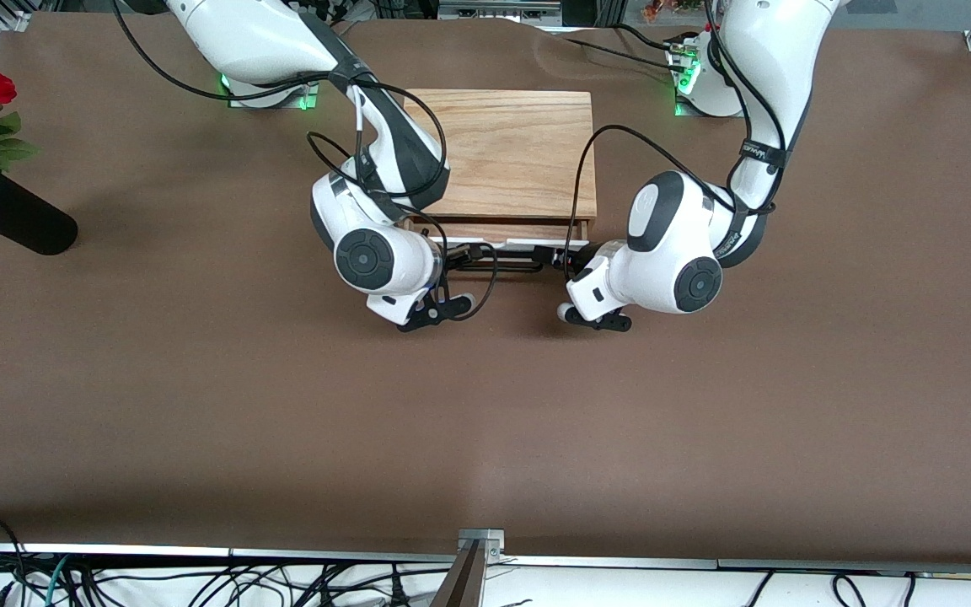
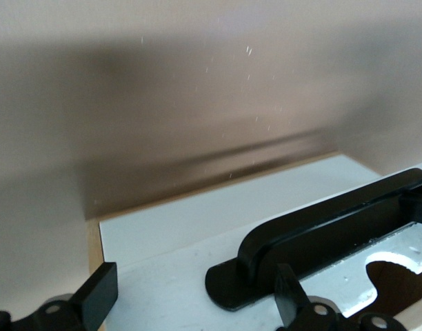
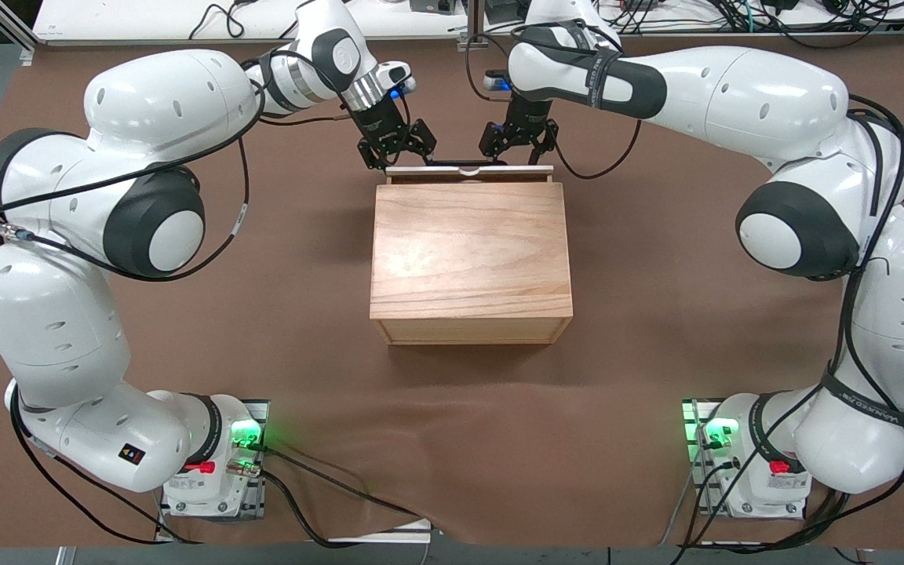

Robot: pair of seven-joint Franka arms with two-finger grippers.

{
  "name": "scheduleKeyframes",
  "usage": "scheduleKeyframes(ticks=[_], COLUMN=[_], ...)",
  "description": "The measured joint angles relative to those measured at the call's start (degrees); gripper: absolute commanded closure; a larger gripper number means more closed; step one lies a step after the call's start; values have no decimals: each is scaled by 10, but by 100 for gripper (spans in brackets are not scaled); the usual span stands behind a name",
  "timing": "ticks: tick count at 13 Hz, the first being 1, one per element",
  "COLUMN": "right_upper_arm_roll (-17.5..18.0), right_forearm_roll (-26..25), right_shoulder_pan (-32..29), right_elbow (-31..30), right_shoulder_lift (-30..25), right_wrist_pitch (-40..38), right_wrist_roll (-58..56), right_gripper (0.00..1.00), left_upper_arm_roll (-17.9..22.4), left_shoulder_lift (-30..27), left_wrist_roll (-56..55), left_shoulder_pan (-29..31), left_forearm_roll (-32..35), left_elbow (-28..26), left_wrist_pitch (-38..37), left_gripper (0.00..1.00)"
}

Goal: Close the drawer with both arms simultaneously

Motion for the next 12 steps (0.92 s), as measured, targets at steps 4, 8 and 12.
scheduleKeyframes(ticks=[4, 8, 12], right_upper_arm_roll=[7, 12, 10], right_forearm_roll=[0, 3, 28], right_shoulder_pan=[0, 0, -5], right_elbow=[0, -1, -1], right_shoulder_lift=[0, 0, 3], right_wrist_pitch=[-44, -64, -67], right_wrist_roll=[0, 0, 0], right_gripper=[0, 0, 0], left_upper_arm_roll=[0, -2, 0], left_shoulder_lift=[-13, -26, -31], left_wrist_roll=[1, 1, 1], left_shoulder_pan=[0, 0, 6], left_forearm_roll=[2, 25, 25], left_elbow=[-23, -37, -33], left_wrist_pitch=[-26, -44, -43], left_gripper=[0, 0, 0])
